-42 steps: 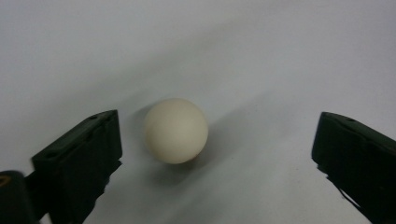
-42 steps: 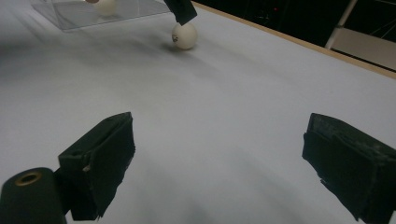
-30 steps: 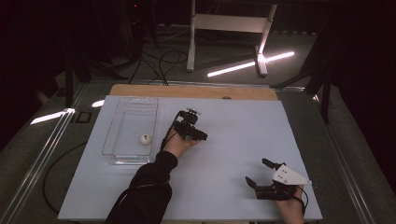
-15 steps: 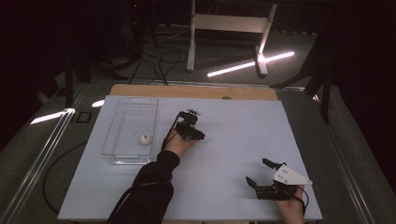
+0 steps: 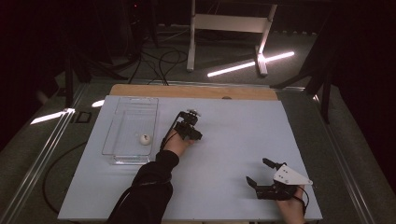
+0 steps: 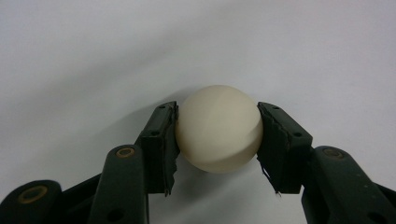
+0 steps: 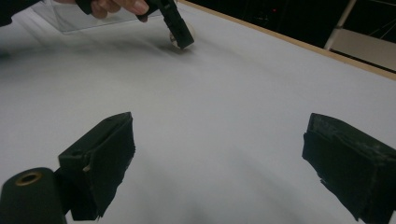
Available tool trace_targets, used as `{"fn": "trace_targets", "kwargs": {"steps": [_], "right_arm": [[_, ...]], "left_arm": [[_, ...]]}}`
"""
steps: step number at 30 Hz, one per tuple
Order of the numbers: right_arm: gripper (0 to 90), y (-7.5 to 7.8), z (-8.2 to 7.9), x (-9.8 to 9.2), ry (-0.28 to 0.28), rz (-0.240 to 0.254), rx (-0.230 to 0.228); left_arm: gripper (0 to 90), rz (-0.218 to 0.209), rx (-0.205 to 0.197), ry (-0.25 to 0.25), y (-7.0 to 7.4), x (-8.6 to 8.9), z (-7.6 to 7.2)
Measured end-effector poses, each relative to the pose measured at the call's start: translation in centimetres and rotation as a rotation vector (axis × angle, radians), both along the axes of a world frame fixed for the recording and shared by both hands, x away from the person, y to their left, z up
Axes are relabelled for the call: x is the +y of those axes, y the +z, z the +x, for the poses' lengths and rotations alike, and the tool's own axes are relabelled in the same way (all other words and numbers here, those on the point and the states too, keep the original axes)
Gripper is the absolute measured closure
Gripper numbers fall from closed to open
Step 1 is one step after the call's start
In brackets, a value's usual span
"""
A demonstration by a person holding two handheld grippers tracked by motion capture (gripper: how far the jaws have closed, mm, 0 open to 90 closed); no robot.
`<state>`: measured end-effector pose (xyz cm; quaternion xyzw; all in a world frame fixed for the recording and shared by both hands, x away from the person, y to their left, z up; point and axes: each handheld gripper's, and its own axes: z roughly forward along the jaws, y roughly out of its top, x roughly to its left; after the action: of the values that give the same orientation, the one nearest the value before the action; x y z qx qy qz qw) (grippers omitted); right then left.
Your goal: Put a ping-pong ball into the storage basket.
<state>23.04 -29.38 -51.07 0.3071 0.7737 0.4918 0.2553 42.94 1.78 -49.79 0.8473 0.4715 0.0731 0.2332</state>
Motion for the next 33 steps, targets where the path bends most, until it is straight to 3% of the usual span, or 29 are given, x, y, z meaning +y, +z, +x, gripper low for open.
{"fn": "trace_targets", "kwargs": {"steps": [12, 21, 33], "right_arm": [[9.4, 0.0, 0.0, 0.0, -0.001, -0.001, 0.003], [9.4, -0.1, 0.0, 0.1, 0.001, -0.003, 0.006], [9.4, -0.1, 0.0, 0.1, 0.002, -0.007, 0.005]], "left_arm": [[52.3, -0.007, 0.018, -0.067, 1.5, 0.3, -0.4], [52.3, -0.030, 0.042, -0.155, 2.6, 0.8, -1.2], [52.4, -0.012, 0.060, -0.231, 3.5, 1.3, -2.0]]}}
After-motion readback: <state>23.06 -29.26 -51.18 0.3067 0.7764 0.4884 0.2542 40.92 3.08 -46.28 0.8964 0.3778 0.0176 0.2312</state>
